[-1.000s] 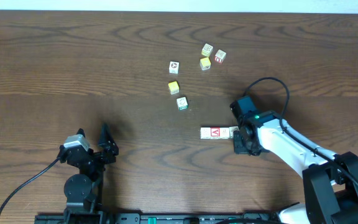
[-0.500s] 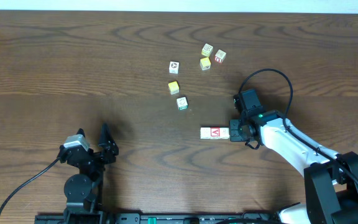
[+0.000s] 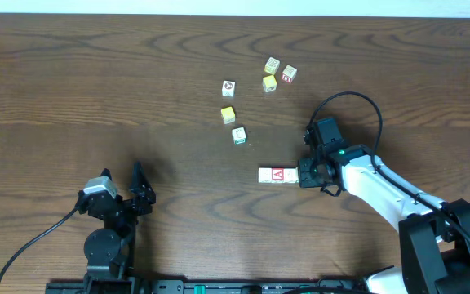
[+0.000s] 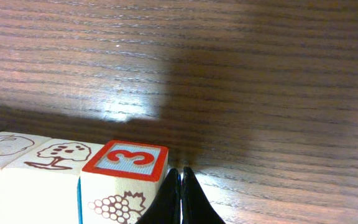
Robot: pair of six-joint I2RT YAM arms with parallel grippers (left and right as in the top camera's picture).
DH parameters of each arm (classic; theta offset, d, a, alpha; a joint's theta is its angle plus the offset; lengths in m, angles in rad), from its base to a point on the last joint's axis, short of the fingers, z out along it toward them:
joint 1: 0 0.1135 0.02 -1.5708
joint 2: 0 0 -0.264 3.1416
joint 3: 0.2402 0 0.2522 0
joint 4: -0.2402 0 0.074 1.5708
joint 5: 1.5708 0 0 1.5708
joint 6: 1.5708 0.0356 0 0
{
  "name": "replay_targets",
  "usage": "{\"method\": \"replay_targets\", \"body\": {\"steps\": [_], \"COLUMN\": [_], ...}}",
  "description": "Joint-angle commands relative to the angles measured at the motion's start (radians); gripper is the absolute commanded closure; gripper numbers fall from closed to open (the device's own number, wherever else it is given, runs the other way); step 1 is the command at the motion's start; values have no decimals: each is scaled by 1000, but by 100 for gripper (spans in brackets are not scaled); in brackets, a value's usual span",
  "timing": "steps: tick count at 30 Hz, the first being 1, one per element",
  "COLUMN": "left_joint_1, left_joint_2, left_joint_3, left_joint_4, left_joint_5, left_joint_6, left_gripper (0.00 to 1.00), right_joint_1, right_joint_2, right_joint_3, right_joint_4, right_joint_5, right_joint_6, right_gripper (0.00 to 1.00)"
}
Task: Lift 5 blocks
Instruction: 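Raise the right gripper and move it up-left toward the scattered blocks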
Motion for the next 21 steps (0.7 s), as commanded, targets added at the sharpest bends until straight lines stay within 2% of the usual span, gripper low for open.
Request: {"method": "replay_targets", "body": {"steps": [1,21], "left_joint_1": [2,2], "left_joint_2": [-1,-1], "left_joint_3": [-18,-18], "left_joint_4": [-40,-40], "left_joint_5": [-13,-13], "left_joint_6": [-2,-2], "left_gripper": [28,28], "right_joint_1": [28,89], "right_joint_2": [1,1], "right_joint_3": [-4,-4], "right_joint_4": [4,26], "right_joint_5": [-47,-61], "right_joint_6": [-13,13], "right_gripper": [99,99]}}
